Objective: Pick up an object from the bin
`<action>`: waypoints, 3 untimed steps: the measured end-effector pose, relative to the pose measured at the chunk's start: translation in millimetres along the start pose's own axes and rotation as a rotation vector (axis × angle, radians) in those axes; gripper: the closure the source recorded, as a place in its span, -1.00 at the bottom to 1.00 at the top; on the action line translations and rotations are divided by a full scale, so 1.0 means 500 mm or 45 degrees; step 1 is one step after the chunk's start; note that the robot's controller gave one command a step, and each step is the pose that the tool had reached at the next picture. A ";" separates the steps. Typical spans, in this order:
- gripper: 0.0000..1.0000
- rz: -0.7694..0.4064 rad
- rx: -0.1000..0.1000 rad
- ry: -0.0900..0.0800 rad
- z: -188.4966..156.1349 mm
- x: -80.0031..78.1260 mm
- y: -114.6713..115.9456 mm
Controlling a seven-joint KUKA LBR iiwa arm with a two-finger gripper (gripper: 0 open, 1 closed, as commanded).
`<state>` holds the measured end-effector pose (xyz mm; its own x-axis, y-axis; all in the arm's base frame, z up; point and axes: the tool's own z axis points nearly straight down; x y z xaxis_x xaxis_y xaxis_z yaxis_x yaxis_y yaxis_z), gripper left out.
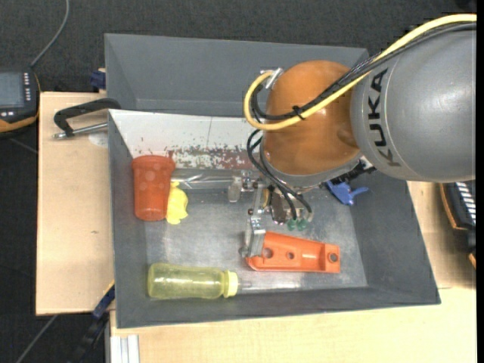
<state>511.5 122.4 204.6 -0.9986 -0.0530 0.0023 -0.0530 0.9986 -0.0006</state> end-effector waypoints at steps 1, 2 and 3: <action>-1.00 -0.209 -0.007 -0.005 0.017 -0.006 -0.039; -1.00 -0.374 0.000 -0.013 0.105 -0.045 -0.099; -1.00 -0.327 -0.006 -0.006 0.195 -0.022 -0.170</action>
Offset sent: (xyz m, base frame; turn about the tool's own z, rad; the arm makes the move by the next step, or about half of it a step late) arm 0.0375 -0.0682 -0.0924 -0.3567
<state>526.6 38.1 107.2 -0.9523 -0.3051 -0.0028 -0.3052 0.9523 0.0043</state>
